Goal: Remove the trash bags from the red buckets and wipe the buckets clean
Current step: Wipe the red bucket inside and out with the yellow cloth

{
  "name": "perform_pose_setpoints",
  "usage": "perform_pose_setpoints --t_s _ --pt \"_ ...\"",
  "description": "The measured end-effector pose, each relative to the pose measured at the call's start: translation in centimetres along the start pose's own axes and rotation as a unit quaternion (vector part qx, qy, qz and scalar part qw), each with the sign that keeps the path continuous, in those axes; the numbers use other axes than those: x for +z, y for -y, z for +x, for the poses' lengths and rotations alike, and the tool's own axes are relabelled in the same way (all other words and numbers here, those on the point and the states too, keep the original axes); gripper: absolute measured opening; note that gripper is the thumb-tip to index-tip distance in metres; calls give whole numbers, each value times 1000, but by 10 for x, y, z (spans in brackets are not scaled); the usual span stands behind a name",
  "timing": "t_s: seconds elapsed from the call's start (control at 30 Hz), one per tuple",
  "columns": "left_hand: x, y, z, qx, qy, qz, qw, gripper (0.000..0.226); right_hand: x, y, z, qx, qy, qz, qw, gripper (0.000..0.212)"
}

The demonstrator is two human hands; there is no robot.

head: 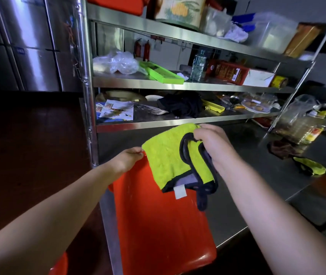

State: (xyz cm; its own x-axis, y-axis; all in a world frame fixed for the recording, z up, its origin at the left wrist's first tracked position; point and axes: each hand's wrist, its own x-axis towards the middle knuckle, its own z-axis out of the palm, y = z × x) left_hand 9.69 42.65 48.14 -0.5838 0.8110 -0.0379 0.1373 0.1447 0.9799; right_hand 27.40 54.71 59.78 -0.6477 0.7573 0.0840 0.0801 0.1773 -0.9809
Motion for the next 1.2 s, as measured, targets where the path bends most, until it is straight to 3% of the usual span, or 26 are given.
perform_pose_setpoints --t_s 0.1,0.2,0.27,0.37,0.43,0.53,0.6,0.67,0.77,0.87,1.07,1.2 --pt "-1 -1 -1 17 -33 14 999 24 -2 -10 9 63 10 -43 997 14" --pt "-3 3 3 5 -18 -6 1000 26 -3 -51 11 30 10 -211 977 21" --pt "-5 6 4 -5 -28 2 1000 28 -2 -75 6 -71 -16 -355 932 23" --pt "-4 7 5 2 -31 0 1000 30 11 -95 -12 -329 -1 -499 802 13" --pt "-3 7 5 -1 -33 -10 999 32 19 -106 -22 -381 28 -522 763 7" --pt "-6 9 4 -16 -24 -29 999 31 20 -117 -22 -372 50 -507 776 23" --pt "-9 11 4 -22 -11 -33 999 29 21 -119 -19 -372 128 -491 777 37" --pt "-12 12 3 -30 -13 -31 999 29 25 -122 -17 -365 221 -486 763 44" --pt "-14 12 4 -37 -15 -38 998 27 27 -129 -12 -371 272 -524 717 56" --pt "-11 12 7 -33 -16 -30 999 22 35 -121 2 -358 271 -562 694 65" --pt "-6 14 14 -22 -67 -37 997 9 56 -114 7 -296 232 -580 722 67" --pt "3 17 10 -6 -97 -23 995 17 47 -120 -20 -307 240 -585 711 72"
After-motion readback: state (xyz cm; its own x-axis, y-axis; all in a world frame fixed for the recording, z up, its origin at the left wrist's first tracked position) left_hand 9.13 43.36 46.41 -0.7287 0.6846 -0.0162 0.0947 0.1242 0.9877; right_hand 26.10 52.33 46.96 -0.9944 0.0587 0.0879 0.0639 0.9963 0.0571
